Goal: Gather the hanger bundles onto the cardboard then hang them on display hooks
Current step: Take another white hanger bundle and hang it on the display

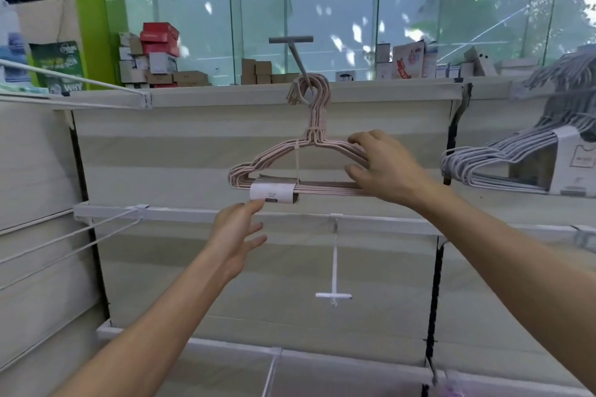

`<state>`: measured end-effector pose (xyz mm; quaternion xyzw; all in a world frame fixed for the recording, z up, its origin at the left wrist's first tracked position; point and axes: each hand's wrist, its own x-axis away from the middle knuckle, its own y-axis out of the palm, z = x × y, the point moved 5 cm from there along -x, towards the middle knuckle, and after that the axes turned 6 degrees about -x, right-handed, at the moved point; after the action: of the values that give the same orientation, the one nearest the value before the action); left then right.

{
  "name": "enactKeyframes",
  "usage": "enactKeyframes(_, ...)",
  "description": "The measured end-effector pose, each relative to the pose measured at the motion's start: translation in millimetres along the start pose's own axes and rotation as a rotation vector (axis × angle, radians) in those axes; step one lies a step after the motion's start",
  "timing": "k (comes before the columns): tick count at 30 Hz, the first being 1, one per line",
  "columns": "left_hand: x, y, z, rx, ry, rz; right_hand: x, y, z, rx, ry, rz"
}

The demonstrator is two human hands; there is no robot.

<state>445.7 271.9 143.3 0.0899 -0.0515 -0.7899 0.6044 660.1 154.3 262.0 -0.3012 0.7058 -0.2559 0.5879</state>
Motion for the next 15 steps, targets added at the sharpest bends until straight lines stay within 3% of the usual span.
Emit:
enactKeyframes(5,25,-6,23,-0.024,0.249,0.076,44,-17,-6,0.035,-0.033,0.145)
enactKeyframes(15,93,54,64,0.044,0.51,-0.325,130,-47,3,0.026,0.023,0.144)
